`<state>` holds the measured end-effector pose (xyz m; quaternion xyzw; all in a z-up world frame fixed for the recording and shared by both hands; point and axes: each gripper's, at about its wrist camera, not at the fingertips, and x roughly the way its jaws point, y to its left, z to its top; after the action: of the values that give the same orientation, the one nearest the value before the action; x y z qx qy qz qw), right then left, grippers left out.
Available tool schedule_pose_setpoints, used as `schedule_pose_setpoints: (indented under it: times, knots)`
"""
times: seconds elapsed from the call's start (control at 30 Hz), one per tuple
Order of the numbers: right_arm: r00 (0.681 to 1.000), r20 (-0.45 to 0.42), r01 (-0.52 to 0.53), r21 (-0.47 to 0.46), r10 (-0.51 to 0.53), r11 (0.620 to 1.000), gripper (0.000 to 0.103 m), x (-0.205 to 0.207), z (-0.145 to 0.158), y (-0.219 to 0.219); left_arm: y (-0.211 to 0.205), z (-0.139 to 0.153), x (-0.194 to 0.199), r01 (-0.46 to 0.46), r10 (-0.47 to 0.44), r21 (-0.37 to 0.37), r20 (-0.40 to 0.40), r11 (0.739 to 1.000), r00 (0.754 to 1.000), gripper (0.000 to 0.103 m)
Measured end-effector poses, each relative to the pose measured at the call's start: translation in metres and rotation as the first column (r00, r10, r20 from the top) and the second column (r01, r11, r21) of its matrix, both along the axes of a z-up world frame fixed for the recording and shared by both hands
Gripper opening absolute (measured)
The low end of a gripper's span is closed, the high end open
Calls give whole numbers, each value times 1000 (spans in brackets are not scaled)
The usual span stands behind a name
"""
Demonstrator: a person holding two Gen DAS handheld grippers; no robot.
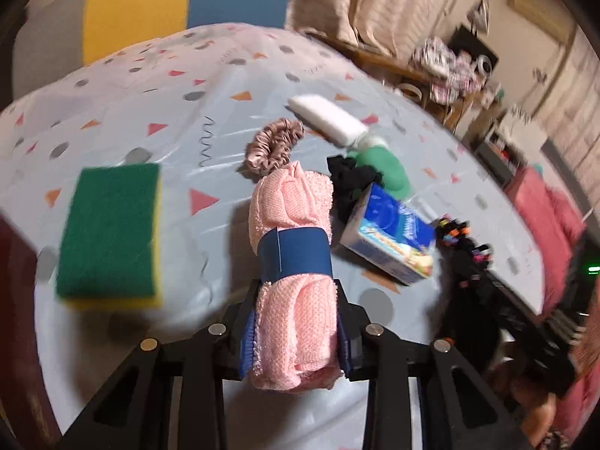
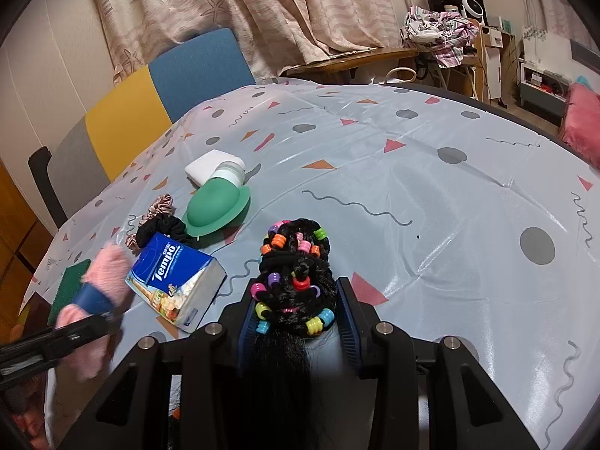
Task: Organize soft objects
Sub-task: 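Grasp the pink rolled towel with the left tool, then place the pink towel in the tray with the left tool while the right tool carries the wig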
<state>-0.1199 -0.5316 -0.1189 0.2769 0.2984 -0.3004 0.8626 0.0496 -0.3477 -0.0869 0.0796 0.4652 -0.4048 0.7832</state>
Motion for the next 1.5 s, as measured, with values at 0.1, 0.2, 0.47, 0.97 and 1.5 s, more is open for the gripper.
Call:
schedule_pose_setpoints:
  times: [0.1, 0.2, 0.47, 0.97, 1.5]
  knots:
    - [1000, -6, 0, -4, 0, 1000, 40, 1, 0, 0, 24, 22, -12, -14, 15, -50, 15, 999, 1000, 33]
    - [1000, -7, 0, -5, 0, 1000, 39, 1, 0, 0, 50, 48, -19, -31, 35, -83, 56, 996, 998, 33]
    - [1000, -15, 1, -10, -1, 1000, 40, 1, 0, 1, 140, 84, 10, -180, 191, -109, 102, 978, 976, 33]
    - [999, -48, 1, -29, -2, 1000, 39, 5, 3, 5, 229, 9, 104, -351, 360, 141, -48, 926, 932, 34]
    - [971, 143, -173, -130, 191, 976, 38, 33, 118, 90, 256, 1, 121, -408, 419, 101, -129, 907, 899, 42]
